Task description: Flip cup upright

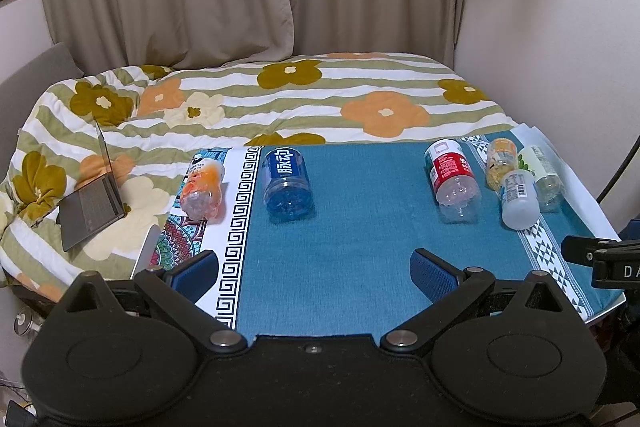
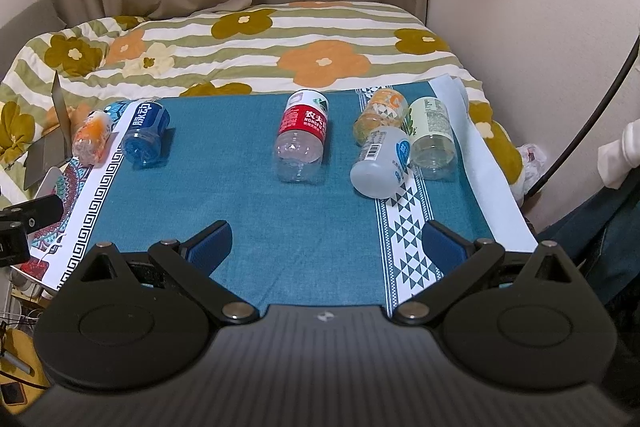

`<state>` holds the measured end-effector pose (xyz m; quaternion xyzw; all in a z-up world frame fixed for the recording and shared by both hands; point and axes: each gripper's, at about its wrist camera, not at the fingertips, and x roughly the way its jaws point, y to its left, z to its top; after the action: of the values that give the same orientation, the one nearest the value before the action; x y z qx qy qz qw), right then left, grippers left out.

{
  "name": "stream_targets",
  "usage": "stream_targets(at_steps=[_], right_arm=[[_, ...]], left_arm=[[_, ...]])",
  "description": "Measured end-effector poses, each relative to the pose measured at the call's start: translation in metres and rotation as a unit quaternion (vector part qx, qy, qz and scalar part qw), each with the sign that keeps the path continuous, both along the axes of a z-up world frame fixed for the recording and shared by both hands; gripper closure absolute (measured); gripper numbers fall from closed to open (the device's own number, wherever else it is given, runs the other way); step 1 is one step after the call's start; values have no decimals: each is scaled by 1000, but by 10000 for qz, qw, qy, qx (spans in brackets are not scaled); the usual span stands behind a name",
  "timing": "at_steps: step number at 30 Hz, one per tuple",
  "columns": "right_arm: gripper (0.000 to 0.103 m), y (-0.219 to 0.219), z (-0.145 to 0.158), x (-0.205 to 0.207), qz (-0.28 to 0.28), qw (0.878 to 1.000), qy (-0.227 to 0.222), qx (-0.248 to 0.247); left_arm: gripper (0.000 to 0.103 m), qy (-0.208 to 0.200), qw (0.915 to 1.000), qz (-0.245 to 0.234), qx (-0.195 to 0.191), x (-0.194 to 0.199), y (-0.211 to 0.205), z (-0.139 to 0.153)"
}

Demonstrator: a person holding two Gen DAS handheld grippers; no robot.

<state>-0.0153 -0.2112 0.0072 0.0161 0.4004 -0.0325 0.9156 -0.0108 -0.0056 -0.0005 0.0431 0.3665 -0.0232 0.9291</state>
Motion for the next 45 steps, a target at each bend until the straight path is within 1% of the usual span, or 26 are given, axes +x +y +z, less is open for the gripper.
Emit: stream_targets(at_steps=[20,21,25,27,29,31,34,36,41,43,45], right_arm=[[0,-1,0,-1,25,10000,-1,13],[0,-3,4,-6,27,10000,-2,14],[0,-6,8,-5,102,9999,-31,28],[0,-10,10,-3,176,9998,-20,93],[0,-15,13,0,264,9992,-50,293],[0,-20,15,5,338,9987,-93,382],[0,-22,13,18,491,9983,-117,303],[0,-22,12,27,546,9981,-148,239],[0,-14,4,51,582,9983,19,92],[0,-9,-1,62,625,9980,111,46],[0,-3,-4,74,542,9982,222,88]], left_arm=[[0,6,10000,13,-21,1,2,1],[0,3,10000,27,-22,1,2,1],[0,-34,9999,117,-19,0,-3,7],[0,-55,9998,164,-20,2,-5,12],[0,-89,9997,221,-8,6,-6,16],[0,-92,9996,275,2,14,-6,19],[0,-20,9994,344,-34,31,-4,22],[0,33,9993,374,10,45,-1,24],[0,195,9994,273,87,87,6,22],[0,336,9991,239,37,107,12,16],[0,519,9984,213,-92,129,20,10]])
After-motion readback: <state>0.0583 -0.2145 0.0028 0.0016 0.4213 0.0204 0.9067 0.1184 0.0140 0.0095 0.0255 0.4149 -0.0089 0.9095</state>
